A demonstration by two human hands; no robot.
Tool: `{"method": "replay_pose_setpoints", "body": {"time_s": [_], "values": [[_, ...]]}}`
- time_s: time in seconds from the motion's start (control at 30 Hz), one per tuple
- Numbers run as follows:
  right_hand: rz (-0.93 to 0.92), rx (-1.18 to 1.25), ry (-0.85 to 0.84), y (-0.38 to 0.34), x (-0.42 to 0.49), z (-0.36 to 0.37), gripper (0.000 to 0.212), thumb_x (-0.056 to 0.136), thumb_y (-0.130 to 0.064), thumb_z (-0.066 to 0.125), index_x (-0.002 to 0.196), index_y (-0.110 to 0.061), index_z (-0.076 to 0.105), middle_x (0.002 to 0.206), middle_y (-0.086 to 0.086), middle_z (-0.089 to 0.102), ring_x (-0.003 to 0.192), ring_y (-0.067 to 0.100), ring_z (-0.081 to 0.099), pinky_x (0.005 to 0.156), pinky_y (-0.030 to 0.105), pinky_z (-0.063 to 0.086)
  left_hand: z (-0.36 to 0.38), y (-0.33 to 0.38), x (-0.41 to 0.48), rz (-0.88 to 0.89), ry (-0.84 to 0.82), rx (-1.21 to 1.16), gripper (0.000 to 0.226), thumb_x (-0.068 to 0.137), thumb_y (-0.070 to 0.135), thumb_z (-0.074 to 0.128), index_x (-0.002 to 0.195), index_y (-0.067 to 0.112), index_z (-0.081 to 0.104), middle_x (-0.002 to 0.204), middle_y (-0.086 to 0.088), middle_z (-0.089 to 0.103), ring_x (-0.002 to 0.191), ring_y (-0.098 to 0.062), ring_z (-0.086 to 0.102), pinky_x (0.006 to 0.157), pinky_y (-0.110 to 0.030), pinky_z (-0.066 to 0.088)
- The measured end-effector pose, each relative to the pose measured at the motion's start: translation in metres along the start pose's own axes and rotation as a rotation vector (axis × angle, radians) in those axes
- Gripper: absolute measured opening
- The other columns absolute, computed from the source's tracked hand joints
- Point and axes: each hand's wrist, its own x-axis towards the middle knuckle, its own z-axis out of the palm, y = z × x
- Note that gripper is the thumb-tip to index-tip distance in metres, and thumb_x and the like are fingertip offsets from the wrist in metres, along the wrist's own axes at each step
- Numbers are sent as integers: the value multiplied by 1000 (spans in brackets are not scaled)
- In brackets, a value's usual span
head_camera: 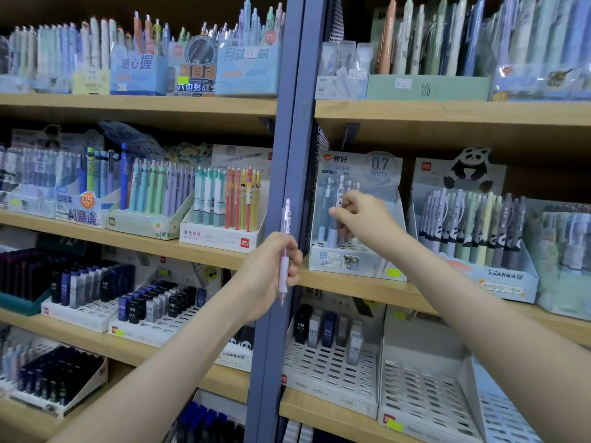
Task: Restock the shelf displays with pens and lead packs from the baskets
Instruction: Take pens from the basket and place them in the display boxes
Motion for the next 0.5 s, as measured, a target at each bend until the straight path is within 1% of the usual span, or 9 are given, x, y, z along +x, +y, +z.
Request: {"method": "replay_pose_setpoints", "body": {"time_s": [0.1, 0.17, 0.2, 0.27, 0.33, 0.37, 0.43, 0.47, 0.5], "values": [[17, -31, -12, -2, 1, -2, 16, 95, -25, 57, 88, -11, 52, 78, 8, 68, 74, 24, 67, 77, 44, 56, 1, -1, -1, 66, 8, 136, 18, 104, 16, 39, 91, 9, 50, 69, -3, 51, 57, -11, 45, 53, -20, 41], [15, -122, 2, -4, 2, -3, 21, 93, -29, 59, 83, -13, 51, 81, 8, 67, 79, 25, 65, 77, 42, 54, 3, -1, 0, 102, 29, 208, 16, 103, 17, 41, 94, 9, 53, 70, -2, 54, 59, -11, 49, 57, -21, 45], [13, -180, 17, -4, 0, -4, 24, 92, -31, 60, 81, -13, 50, 80, 6, 65, 79, 24, 62, 75, 39, 52, 4, -1, 1, 114, 32, 240, 16, 102, 18, 42, 95, 10, 54, 71, -2, 55, 60, -11, 51, 59, -21, 46], [3, -248, 72, -3, -6, -7, 27, 92, -33, 61, 86, -9, 52, 77, 2, 59, 75, 19, 56, 67, 33, 45, 5, -1, 2, 131, 31, 299, 15, 102, 19, 44, 97, 11, 55, 72, -2, 58, 60, -10, 55, 60, -21, 49], [-20, -175, 126, -5, -17, -9, 28, 91, -36, 60, 90, -9, 54, 75, 0, 56, 69, 13, 52, 61, 28, 41, 5, -3, 3, 151, 31, 346, 14, 102, 19, 45, 98, 12, 56, 73, -3, 60, 60, -9, 57, 60, -21, 50], [-33, -78, 108, -7, -24, -9, 27, 91, -38, 60, 89, -12, 55, 75, -1, 57, 69, 12, 52, 62, 26, 41, 5, -4, 3, 165, 30, 373, 14, 101, 19, 46, 99, 12, 57, 73, -3, 60, 60, -9, 57, 60, -21, 50], [-41, 115, -34, -14, -38, -3, 21, 88, -39, 63, 88, -18, 58, 80, 0, 61, 74, 12, 56, 67, 26, 45, 7, -6, 2, 202, 14, 443, 13, 101, 17, 47, 99, 14, 59, 73, -1, 61, 60, -7, 56, 60, -20, 50], [-38, 144, -107, -15, -44, 1, 18, 88, -37, 64, 86, -20, 59, 82, -2, 62, 76, 11, 57, 68, 25, 45, 8, -7, 3, 219, 1, 482, 13, 101, 16, 47, 99, 15, 60, 73, -1, 61, 61, -7, 56, 61, -20, 50], [-37, 151, -142, -15, -49, 4, 15, 88, -33, 65, 84, -20, 60, 81, -4, 63, 77, 9, 57, 69, 24, 46, 10, -8, 3, 234, -13, 520, 13, 100, 15, 48, 99, 17, 61, 73, 0, 62, 63, -8, 57, 62, -20, 50]]}}
